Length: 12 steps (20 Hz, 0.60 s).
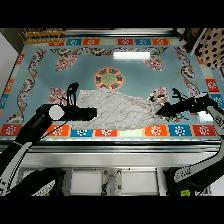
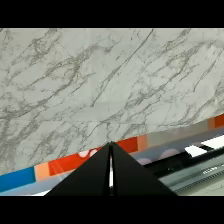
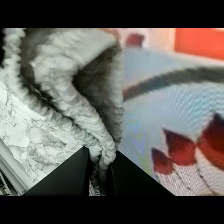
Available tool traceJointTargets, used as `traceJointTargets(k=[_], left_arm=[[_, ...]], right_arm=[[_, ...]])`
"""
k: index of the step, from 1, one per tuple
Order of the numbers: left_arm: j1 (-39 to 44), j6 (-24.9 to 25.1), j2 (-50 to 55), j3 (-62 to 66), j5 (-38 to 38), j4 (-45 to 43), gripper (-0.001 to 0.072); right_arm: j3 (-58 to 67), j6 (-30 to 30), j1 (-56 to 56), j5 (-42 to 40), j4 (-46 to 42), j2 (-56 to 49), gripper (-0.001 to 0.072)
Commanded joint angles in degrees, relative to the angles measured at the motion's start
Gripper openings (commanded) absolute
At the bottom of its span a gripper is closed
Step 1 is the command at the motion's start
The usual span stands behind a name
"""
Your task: Fold the clothes and pants, and hang the long-sleeved shirts on hangers.
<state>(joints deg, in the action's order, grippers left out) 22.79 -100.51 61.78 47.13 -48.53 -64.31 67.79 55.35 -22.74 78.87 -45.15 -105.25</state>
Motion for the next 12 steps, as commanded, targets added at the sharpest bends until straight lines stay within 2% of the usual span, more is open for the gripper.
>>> traceJointTargets(k=[1,5,8,12], left_arm=[[0.2,0.0,4.5,3.9,0.1,-0.1,0.0008],[0.2,0.0,13.1,12.5,-0.7,0.0,0.0008],[2.0,0.7,20.5,19.3,-0.7,-0.2,0.0008],[7.2,1.3,31.2,28.8,-0.4,-0.1,0.0008]], right_arm=[[0.2,2.8,0.4,1.2,-0.5,1.0,0.0028],[0.2,9.1,-0.2,1.2,-12.8,8.5,0.0028],[1.9,13.5,0.0,5.1,-22.4,15.4,0.0027],[8.1,21.1,0.2,12.3,-24.7,21.5,0.0027]])
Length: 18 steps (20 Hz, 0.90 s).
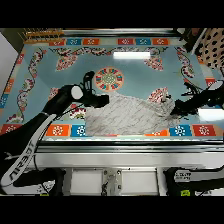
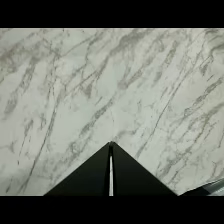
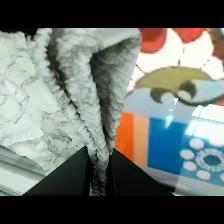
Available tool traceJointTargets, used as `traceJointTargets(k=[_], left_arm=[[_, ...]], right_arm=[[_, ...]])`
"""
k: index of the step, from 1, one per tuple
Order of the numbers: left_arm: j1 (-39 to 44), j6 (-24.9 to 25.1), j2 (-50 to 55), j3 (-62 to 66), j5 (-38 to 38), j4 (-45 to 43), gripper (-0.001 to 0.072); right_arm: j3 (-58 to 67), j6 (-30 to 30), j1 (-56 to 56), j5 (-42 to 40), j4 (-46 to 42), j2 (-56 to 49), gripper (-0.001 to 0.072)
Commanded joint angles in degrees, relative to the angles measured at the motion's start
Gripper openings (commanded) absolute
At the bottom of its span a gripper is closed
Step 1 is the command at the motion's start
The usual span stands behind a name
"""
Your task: Fold the clothes and pants, and hang the long-sleeved shirts on hangers.
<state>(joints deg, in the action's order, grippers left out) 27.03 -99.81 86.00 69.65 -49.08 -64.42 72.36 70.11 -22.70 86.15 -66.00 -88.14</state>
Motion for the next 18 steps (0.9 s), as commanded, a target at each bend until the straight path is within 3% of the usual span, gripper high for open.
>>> traceJointTargets(k=[1,10,18], left_arm=[[4.5,0.6,9.9,8.9,0.1,0.0,0.0008],[17.6,0.6,30.3,29.8,-2.8,0.1,0.0008],[21.0,0.5,34.6,36.0,-4.5,0.1,0.0008]], right_arm=[[5.0,8.6,0.5,6.1,-3.8,5.6,0.0027],[10.6,15.9,12.5,12.8,-3.9,15.3,0.0027],[13.9,19.0,22.4,13.7,-3.9,15.4,0.0027]])
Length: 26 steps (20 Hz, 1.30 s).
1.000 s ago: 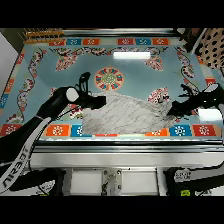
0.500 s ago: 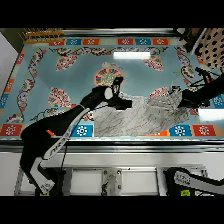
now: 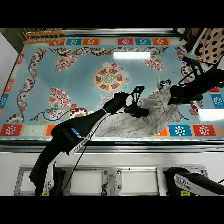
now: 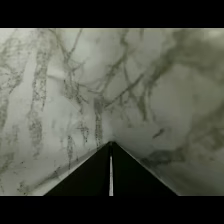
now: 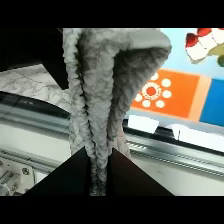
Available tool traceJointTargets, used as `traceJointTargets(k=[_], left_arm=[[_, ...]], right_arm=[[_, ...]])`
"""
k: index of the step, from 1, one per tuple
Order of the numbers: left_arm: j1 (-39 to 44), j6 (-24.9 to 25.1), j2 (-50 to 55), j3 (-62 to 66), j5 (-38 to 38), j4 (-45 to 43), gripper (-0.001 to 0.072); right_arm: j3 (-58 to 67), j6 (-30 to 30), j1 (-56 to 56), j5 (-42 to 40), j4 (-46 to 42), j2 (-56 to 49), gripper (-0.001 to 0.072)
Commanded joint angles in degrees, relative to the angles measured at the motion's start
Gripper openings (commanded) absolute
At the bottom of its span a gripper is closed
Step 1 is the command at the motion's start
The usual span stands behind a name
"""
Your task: Fold the clothes and pants, and hang the long-sleeved shirts on hangers.
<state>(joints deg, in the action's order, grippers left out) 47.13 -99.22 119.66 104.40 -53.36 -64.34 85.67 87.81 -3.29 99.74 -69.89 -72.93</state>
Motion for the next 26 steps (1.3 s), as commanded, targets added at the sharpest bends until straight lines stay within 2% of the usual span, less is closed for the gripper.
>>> traceJointTargets(k=[1,6,11,16,18,20,22,23,25,26], left_arm=[[0.9,-0.2,0.9,1.3,-0.2,0.0,0.0008],[-2.9,-0.2,-1.0,1.3,-2.4,-0.2,0.0008],[-11.1,1.7,-6.7,1.3,-3.5,-0.7,0.0008],[-20.7,3.5,-12.7,1.3,-4.3,-0.7,0.0008],[-24.7,4.5,-15.5,1.3,-4.4,-0.7,0.0008],[-28.5,6.1,-18.4,1.3,-5.7,-0.7,0.0008],[-32.3,7.3,-21.5,1.3,-7.5,-0.7,0.0008],[-34.1,7.5,-23.0,1.3,-8.2,-0.7,0.0008],[-37.5,7.9,-25.9,1.3,-8.5,-0.7,0.0008],[-38.9,7.9,-27.1,1.3,-8.7,-0.7,0.0008]], right_arm=[[0.7,1.6,3.7,0.0,0.0,0.2,0.0027],[0.7,4.2,6.5,-0.9,0.0,0.2,0.0027],[0.7,7.9,8.8,-3.1,0.3,0.2,0.0027],[0.7,14.7,15.4,-8.9,2.7,-1.9,0.0027],[0.7,16.9,20.4,-13.1,3.1,-4.2,0.0027],[0.7,18.3,26.9,-21.1,3.1,-7.8,0.0028],[0.7,16.3,33.7,-31.5,6.4,-12.5,0.0042],[0.7,12.4,36.8,-37.4,10.5,-14.8,0.0148],[0.7,-0.8,41.7,-46.1,20.8,-18.6,0.0529],[0.7,-2.6,42.6,-47.4,22.6,-19.3,0.0586]])
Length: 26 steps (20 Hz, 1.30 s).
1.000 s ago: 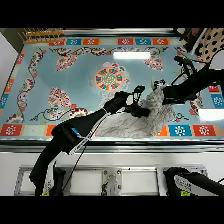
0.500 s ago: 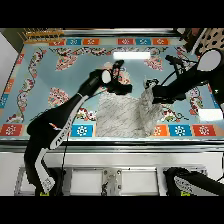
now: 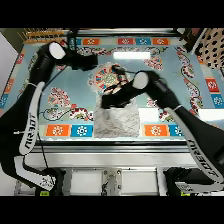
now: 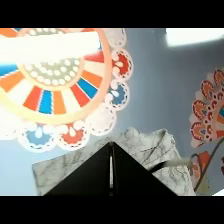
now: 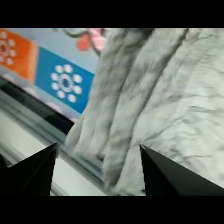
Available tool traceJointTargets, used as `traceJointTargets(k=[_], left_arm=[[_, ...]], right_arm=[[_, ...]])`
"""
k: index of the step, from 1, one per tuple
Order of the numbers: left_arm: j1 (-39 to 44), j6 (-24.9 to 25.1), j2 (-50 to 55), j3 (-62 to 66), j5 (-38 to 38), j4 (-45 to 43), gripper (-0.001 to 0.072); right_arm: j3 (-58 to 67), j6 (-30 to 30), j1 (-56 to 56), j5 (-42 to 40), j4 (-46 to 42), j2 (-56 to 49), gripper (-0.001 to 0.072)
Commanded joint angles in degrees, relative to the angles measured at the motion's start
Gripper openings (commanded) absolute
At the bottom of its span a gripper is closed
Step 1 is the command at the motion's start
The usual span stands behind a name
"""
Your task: Fold the clothes and pants, and hang the long-sleeved shirts on hangers.
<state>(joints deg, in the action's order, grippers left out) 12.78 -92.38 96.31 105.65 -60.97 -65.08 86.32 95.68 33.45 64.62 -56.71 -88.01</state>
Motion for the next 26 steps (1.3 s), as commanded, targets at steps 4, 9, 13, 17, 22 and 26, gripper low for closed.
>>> traceJointTargets(k=[4,9,13,17,22,26], left_arm=[[-7.0,1.1,-10.4,-7.8,0.2,0.0,0.0008],[-3.7,2.2,-19.7,-26.5,4.7,0.1,0.0008],[0.5,2.2,-23.6,-35.5,7.2,0.1,0.0008],[3.4,2.2,-25.3,-39.8,8.1,0.1,0.0008],[5.0,2.1,-25.3,-39.8,8.7,0.3,0.0008],[5.0,1.9,-25.3,-39.8,8.8,0.3,0.0008]], right_arm=[[-2.3,-9.7,1.8,-9.3,1.8,-1.2,0.0585],[-21.7,-9.8,-16.1,-4.3,-7.0,9.8,0.0585],[-35.8,-14.7,-32.5,-4.7,-1.3,12.6,0.0720],[-39.2,-25.2,-34.7,-10.4,13.6,7.2,0.0717],[-38.6,-37.9,-27.2,-14.3,34.1,-1.9,0.0711],[-35.5,-43.3,-20.7,-14.8,42.5,-5.2,0.0478]])
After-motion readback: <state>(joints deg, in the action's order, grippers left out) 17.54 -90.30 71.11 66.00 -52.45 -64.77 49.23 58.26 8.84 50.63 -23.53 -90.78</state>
